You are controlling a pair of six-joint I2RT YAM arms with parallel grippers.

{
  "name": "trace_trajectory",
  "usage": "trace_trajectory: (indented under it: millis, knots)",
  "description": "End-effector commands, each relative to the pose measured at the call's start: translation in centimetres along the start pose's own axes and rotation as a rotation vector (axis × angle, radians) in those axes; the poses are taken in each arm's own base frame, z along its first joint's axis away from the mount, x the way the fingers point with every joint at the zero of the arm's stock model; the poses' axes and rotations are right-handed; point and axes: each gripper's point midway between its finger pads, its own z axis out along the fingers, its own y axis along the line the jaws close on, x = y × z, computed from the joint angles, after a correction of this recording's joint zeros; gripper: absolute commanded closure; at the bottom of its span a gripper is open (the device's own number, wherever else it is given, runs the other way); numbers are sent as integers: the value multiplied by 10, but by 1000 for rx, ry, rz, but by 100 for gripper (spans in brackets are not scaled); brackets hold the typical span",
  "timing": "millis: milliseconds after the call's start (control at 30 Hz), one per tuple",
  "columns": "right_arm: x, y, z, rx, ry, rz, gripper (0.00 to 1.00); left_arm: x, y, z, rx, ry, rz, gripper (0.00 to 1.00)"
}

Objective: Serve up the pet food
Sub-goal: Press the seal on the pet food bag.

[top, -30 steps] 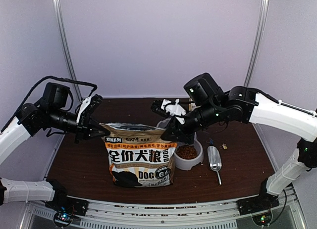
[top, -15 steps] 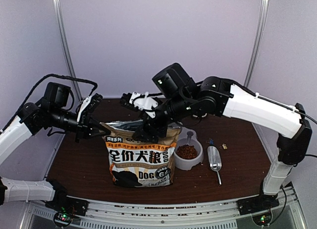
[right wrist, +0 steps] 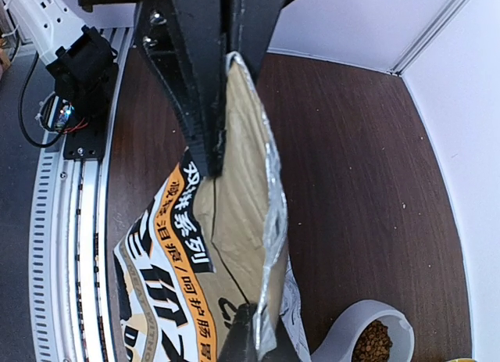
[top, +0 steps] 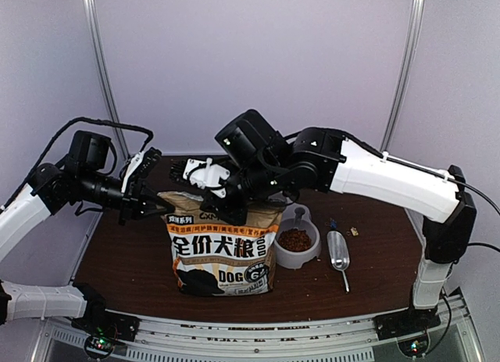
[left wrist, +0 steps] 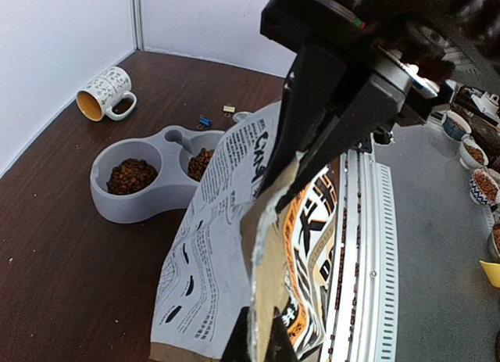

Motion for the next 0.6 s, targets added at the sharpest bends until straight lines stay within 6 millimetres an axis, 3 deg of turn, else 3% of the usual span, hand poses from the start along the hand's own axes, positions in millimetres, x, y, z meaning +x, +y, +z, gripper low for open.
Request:
trace_trajectory:
  millis: [0, 100, 233, 500, 567]
  knots:
    - [-21, -13, -19, 49, -75, 13, 100, -39, -4, -8, 6, -145, 128, 95]
    - [-26, -13, -23, 10, -107, 55, 100, -42, -3, -5, 14, -153, 127, 76]
    - [-30, -15, -29, -24, -136, 101, 100, -43, -3, 2, 16, -139, 132, 65]
    - [-32, -17, -33, -43, -169, 128, 100, -32, 2, 16, -15, -82, 133, 57]
    - [-32, -17, -32, -47, -172, 133, 100, -31, 4, 17, -28, -74, 137, 64]
